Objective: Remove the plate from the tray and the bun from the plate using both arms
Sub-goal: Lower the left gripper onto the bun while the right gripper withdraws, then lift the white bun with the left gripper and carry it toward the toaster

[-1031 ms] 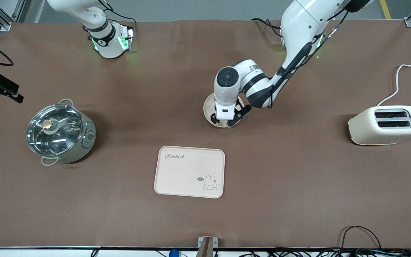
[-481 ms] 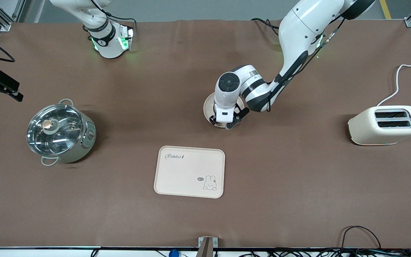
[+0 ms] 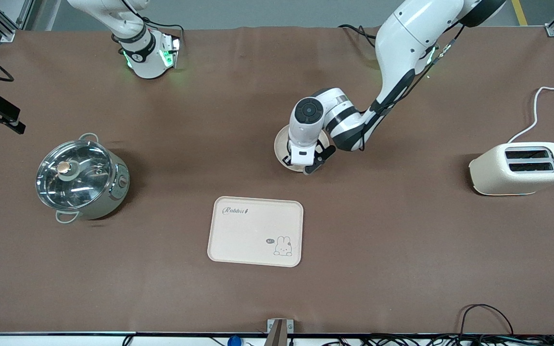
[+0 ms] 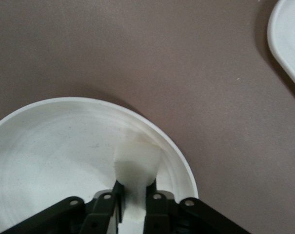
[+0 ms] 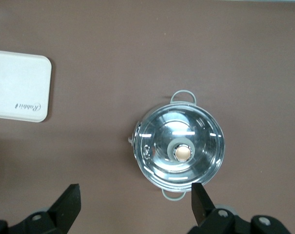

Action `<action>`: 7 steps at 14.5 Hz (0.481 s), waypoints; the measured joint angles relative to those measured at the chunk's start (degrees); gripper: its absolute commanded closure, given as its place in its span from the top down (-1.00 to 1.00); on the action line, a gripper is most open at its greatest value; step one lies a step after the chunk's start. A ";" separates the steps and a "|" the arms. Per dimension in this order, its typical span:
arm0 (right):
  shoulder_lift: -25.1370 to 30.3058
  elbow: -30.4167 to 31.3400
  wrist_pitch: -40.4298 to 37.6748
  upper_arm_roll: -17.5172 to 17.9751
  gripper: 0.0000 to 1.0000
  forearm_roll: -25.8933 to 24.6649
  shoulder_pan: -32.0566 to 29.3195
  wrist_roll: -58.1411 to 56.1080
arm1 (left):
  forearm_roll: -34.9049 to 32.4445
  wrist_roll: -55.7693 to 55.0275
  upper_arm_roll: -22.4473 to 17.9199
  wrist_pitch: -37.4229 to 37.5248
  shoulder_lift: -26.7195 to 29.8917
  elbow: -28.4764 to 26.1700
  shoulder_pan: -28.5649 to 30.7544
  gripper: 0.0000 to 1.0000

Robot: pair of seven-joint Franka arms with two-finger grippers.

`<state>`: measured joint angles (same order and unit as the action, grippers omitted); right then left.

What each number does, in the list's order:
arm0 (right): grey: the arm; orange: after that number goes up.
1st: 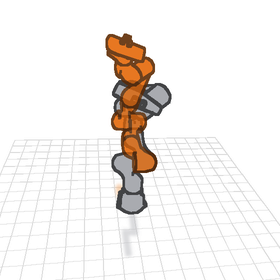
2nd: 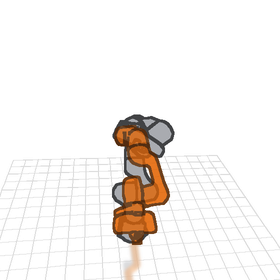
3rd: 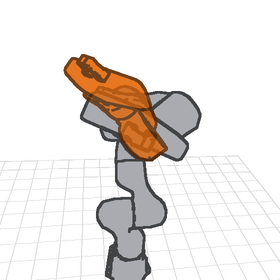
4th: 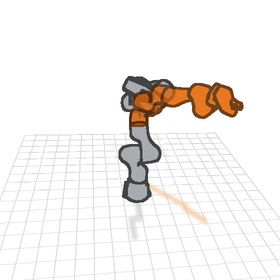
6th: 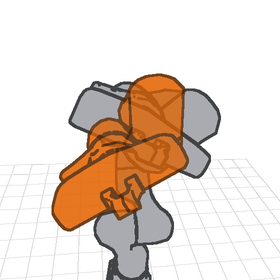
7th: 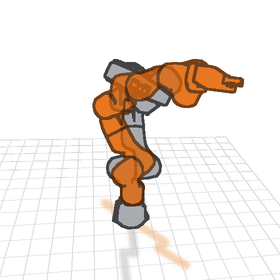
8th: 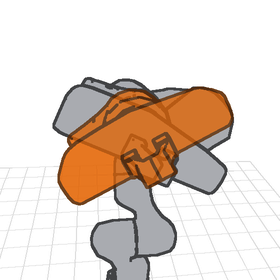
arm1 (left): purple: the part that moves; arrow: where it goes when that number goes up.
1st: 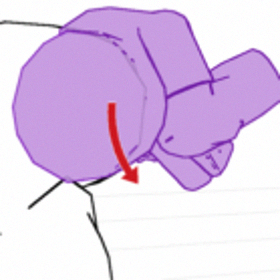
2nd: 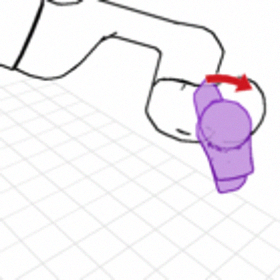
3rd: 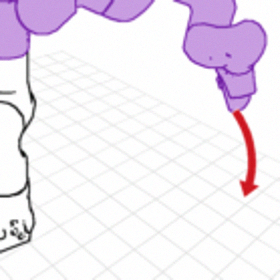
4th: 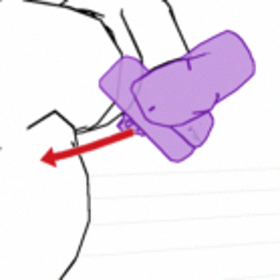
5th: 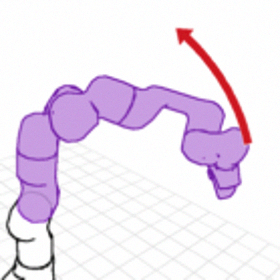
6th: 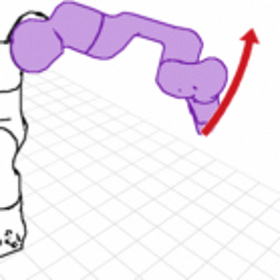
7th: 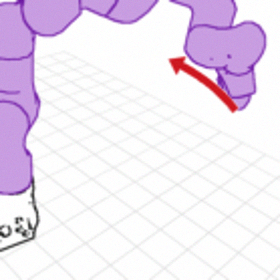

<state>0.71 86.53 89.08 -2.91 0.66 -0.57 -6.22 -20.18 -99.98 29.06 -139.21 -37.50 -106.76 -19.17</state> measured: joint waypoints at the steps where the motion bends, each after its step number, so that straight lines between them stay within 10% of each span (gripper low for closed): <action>1: 0.00 -0.02 -0.68 0.00 1.00 0.00 0.00 0.00 | 0.00 0.00 0.17 0.01 0.31 0.10 -0.07 -0.75; 7: 0.00 -0.13 -0.85 0.06 1.00 0.00 0.00 0.00 | -0.14 3.66 0.43 8.97 6.79 3.14 0.36 -0.75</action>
<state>0.70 86.39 88.23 -2.85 0.65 -0.58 -6.21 -20.32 -96.31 29.50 -130.23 -30.70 -103.63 -18.81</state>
